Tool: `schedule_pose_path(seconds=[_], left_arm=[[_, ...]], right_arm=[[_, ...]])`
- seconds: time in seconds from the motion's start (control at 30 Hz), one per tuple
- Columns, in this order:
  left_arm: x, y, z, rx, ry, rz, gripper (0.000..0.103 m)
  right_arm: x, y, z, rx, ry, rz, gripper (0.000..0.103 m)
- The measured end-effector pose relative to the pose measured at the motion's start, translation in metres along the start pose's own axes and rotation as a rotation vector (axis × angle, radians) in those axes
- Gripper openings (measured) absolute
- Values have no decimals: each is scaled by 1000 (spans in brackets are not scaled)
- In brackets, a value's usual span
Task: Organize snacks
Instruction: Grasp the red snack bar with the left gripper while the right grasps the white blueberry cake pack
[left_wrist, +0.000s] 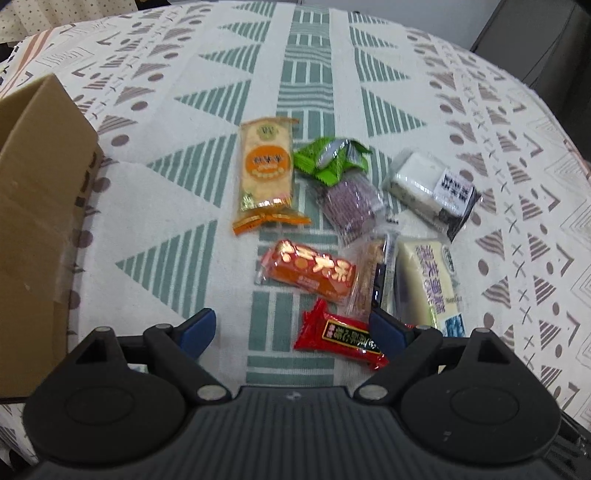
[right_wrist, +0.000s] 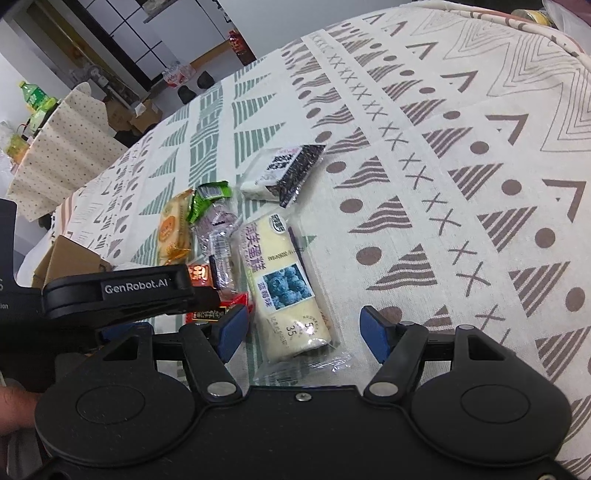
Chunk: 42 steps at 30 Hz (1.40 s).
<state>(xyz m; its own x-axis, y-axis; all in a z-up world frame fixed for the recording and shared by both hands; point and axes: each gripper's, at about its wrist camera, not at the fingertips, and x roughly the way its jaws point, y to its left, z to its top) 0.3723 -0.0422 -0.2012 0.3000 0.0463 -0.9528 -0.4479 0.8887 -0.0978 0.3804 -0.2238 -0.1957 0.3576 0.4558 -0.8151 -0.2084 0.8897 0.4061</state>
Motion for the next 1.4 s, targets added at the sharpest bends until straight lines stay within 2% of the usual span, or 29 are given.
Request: schedule_pose_path(seconds=[0.23, 0.33, 0.4, 0.47, 0.73, 0.93, 1.03, 1.07, 1.1, 1.17, 1.4], left_arm=[[7, 5, -7, 2, 40, 16, 90], [5, 9, -12, 3, 41, 14, 88], [3, 10, -14, 5, 41, 10, 81], [1, 9, -17, 13, 36, 1, 66], [-5, 9, -25, 29, 22, -52, 21], [-11, 15, -29, 26, 16, -66, 19], [-16, 19, -32, 21, 13, -75, 19], [-17, 21, -33, 20, 11, -76, 19], [-19, 23, -33, 18, 8, -77, 19], [-23, 27, -34, 15, 3, -81, 19], [-39, 50, -31, -16, -17, -75, 19]], right_arm=[[6, 4, -6, -29, -3, -9, 67], [6, 5, -8, -35, -7, -11, 59], [5, 5, -9, -31, 1, 3, 46], [4, 7, -11, -38, 4, 4, 42], [-4, 7, -26, 7, 28, 5, 38], [-8, 11, -38, 18, 96, 16, 39], [-11, 14, -41, 6, 95, 3, 44], [-12, 15, -41, 2, 92, 0, 50], [-11, 15, -40, -2, 86, 6, 61], [-9, 17, -39, -11, 73, 9, 66], [5, 28, -30, -48, 63, -13, 66]])
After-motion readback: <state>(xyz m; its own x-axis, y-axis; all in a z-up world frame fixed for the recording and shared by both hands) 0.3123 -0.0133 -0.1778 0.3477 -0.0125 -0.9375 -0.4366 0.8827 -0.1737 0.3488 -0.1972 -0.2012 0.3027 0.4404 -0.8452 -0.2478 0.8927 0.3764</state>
